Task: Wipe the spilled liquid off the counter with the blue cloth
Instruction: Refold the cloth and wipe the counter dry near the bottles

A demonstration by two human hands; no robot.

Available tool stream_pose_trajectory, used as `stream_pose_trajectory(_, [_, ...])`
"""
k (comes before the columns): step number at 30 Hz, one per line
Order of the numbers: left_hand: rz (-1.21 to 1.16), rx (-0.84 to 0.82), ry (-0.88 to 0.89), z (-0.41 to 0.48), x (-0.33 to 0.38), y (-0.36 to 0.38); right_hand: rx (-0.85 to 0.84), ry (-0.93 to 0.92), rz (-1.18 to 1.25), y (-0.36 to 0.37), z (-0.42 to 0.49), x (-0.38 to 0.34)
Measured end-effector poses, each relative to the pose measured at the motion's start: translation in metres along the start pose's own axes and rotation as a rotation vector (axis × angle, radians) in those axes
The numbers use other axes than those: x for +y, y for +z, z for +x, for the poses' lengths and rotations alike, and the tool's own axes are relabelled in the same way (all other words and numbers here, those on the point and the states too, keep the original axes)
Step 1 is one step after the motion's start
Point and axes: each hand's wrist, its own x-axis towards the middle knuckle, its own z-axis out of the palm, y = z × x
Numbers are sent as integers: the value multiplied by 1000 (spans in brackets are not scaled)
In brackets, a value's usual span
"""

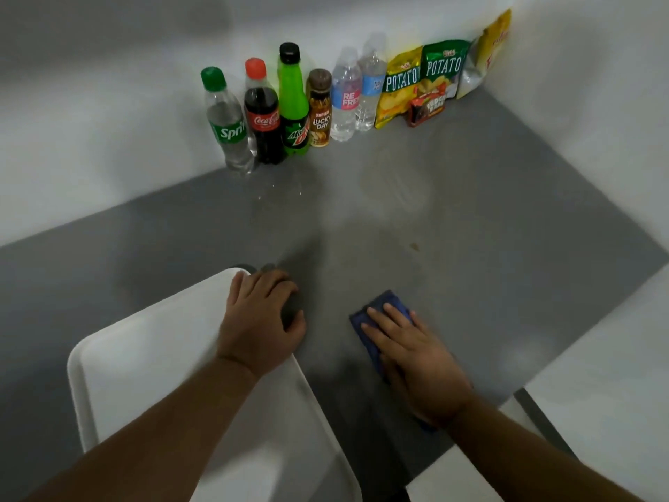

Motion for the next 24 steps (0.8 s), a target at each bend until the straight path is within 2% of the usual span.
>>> stream_pose_trajectory(3, [15, 43, -2, 7, -11, -1, 48, 117, 35, -15, -7, 42])
stream_pose_trajectory(6, [37, 70, 6, 12, -16, -2, 159, 285, 39, -32, 33, 69])
stream_pose_trajectory(10, [31, 83, -11, 22, -21, -1, 213, 436, 45, -36, 110, 55])
stream_pose_trajectory(12, [25, 78, -19, 28, -25, -1, 184, 350, 37, -28, 126, 28])
stream_pose_trajectory(15, [4, 67, -43, 34, -30, -2, 48, 45, 6, -13, 99, -3])
stream_pose_trajectory(18, [-22, 87, -51, 36, -31, -2, 8, -111, 11, -16, 58, 21])
stream_pose_trajectory(20, [-35, 95, -51, 37, -30, -3, 40, -61, 21, -29, 52, 51])
stream_pose_trajectory(24, [-46, 94, -75, 40, -32, -4, 150, 206, 66, -42, 100, 69])
